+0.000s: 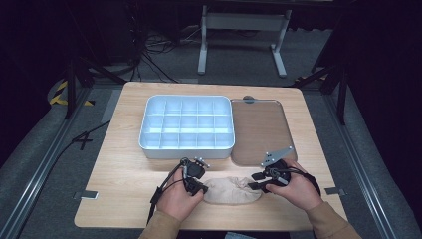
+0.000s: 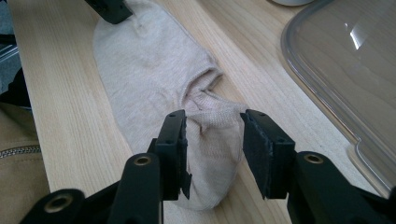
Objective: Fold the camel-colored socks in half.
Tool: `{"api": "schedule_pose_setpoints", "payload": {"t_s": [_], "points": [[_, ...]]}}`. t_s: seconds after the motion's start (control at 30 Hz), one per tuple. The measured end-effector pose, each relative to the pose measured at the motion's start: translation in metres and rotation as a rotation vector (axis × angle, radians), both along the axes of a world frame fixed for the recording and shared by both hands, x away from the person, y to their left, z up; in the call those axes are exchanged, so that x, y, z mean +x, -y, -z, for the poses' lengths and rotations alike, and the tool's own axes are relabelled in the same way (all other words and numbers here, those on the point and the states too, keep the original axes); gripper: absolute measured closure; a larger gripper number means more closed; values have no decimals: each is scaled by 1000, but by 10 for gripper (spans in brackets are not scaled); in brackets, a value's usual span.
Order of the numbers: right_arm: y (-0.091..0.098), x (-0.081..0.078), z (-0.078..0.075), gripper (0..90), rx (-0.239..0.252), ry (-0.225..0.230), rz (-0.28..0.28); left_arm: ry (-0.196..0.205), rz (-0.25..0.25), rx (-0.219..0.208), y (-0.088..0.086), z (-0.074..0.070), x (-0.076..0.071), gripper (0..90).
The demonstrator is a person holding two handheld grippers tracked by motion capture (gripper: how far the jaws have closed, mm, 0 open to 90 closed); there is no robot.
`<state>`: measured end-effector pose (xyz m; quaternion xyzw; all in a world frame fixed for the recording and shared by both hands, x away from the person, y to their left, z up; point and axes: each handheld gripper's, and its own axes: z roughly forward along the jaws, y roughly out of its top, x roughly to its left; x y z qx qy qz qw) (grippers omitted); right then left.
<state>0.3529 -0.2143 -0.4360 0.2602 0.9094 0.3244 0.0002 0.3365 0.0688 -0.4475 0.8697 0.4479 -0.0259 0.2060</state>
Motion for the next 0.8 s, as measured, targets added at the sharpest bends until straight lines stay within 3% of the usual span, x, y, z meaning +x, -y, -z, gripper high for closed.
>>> {"api": "schedule_pose_setpoints", "payload": {"t_s": [0.1, 0.3, 0.53, 0.8], "points": [[-1, -1, -1, 616, -4, 1, -7, 0, -11, -7, 1, 0, -2, 844], [-2, -3, -2, 640, -7, 3, -15, 7, -20, 1, -1, -4, -2, 858], [-7, -7, -2, 801, -40, 13, -17, 35, -51, -7, -14, -17, -2, 858], [-23, -14, 7, 878, -64, 1, -52, 32, -74, -36, -23, -25, -2, 858]]}}
